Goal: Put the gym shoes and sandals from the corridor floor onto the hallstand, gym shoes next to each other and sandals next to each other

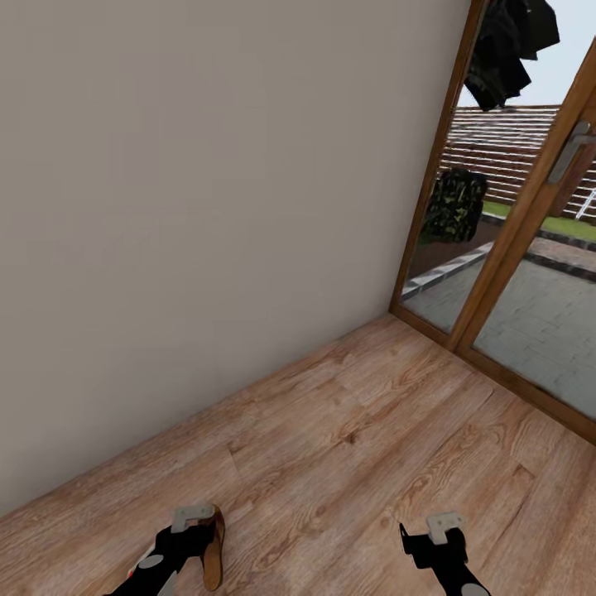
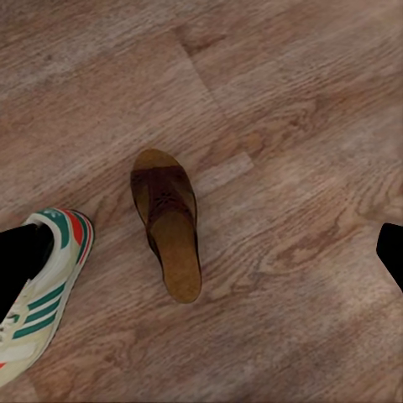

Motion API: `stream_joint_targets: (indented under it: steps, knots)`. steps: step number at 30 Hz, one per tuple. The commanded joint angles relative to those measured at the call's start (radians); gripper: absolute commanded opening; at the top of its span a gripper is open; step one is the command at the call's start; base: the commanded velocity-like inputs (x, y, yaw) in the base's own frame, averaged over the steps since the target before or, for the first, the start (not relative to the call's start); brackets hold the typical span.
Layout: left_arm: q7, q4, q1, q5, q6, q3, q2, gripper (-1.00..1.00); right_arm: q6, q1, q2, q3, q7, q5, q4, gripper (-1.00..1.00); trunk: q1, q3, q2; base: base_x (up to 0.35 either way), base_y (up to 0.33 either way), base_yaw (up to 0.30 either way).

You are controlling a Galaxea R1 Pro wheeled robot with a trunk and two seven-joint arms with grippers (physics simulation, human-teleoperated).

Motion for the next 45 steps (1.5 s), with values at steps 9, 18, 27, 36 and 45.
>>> stream_joint_targets:
  steps: [9,18,27,36,45]
  knots:
    - [-0.001,0.001,-0.001,-0.011,-0.004,0.006,-0.002,1.0,-0.003,-0.001,0.002,-0.049,0.001,0.01,0.01,1.0,0.035,-0.029,-0.064,0.0,0.0,0.0]
    - [0.002,-0.012,-0.016,-0.011,0.018,0.002,0.0,1.0,-0.003,0.0,0.006,-0.052,-0.001,0.01,0.013,1.0,0.069,-0.057,-0.127,0.0,0.0,0.0]
    - [0.004,-0.004,-0.015,-0.011,0.017,0.009,-0.001,1.0,-0.003,-0.001,0.008,-0.052,-0.002,0.01,0.013,1.0,0.104,-0.088,-0.19,0.0,0.0,0.0]
    - [-0.001,-0.001,-0.012,-0.011,0.014,0.008,0.0,1.0,-0.003,-0.001,0.011,-0.051,-0.002,0.01,0.012,1.0,0.138,-0.118,-0.253,0.0,0.0,0.0]
    - [-0.001,0.0,-0.01,-0.011,0.01,0.007,-0.001,1.0,-0.003,-0.001,0.01,-0.051,-0.002,0.01,0.011,1.0,0.173,-0.146,-0.316,0.0,0.0,0.0]
